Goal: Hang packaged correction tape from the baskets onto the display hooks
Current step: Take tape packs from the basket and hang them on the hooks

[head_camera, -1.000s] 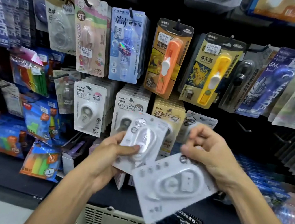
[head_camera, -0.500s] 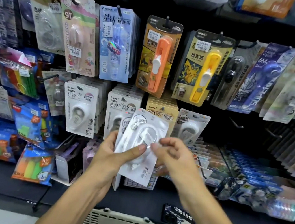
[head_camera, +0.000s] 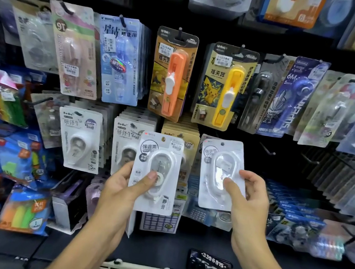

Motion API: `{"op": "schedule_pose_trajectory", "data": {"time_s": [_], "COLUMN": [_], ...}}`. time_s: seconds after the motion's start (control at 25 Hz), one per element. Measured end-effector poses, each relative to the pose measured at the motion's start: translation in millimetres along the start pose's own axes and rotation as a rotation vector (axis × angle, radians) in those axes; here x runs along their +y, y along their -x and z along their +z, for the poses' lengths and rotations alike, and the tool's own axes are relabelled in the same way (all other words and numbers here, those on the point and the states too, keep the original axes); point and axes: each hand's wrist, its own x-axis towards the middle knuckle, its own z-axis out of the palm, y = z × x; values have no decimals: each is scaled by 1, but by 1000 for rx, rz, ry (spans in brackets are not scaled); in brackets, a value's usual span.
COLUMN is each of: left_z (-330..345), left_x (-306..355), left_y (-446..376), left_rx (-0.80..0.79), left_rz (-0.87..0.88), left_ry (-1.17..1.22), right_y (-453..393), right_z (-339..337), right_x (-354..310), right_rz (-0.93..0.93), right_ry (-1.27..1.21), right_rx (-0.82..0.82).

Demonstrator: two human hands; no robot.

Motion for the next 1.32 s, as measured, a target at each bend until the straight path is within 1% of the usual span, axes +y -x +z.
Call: {"op": "schedule_pose_trajectory", "data": {"time_s": [0.08, 0.16, 0.24, 0.28, 0.32, 0.36, 0.4, 0.48, 0.52, 0.6, 0.64, 0.72, 0.8, 0.88, 1.0, 1.12, 1.24, 1.32], "left_z": [0, 2, 7, 9, 12, 15, 19, 31, 38, 45, 45, 39, 29, 20, 7, 3, 4, 4], "left_x": [1, -1, -2, -3, -5, -8, -11, -13, -13, -13, -13, -11, -7, -8, -15, -23, -28, -27], "left_y": [-1, -2, 0, 0, 0, -2, -3, -7, -9, -17, -22, -32, -40, -46, -50, -53, -55, -49], "left_rx": [2, -4, -20, -35, -58, -84, -116, -193, -237, -279, -259, -186, -139, -141, -145, -151, -163, -165], "left_rz": [10, 15, 19, 24, 37, 44, 46, 46, 50, 80, 111, 243, 347, 367, 390, 416, 433, 525], "left_ry": [-26, -70, -128, -156, -176, -192, -215, -305, -382, -539, -645, -974, -1283, -1449, -1597, -1669, -1652, -1584], "right_y": [-5, -8, -10, -9, -6, -1, 5, 15, 16, 9, 4, -8, -14, -16, -16, -14, -26, -38], "right_z": [-5, -4, -1, 0, 1, 2, 5, 13, 16, 20, 18, 9, 2, 0, 1, 2, 11, 18], "right_x": [2, 4, 7, 8, 8, 8, 8, 7, 10, 8, 5, 2, 0, -1, -3, 0, 5, 7], "right_rz": [10, 20, 100, 112, 96, 21, -8, 69, 66, 19, 10, 30, 33, 21, -17, -43, 19, 69], "right_ry": [150, 250, 298, 380, 437, 499, 389, 57, -14, -17, -9, 4, 60, 97, 174, 239, 373, 397], "right_rx": [2, -26, -60, -80, -100, -154, -223, -419, -455, -374, -290, -127, -64, -38, -61, -57, -47, -96]}}
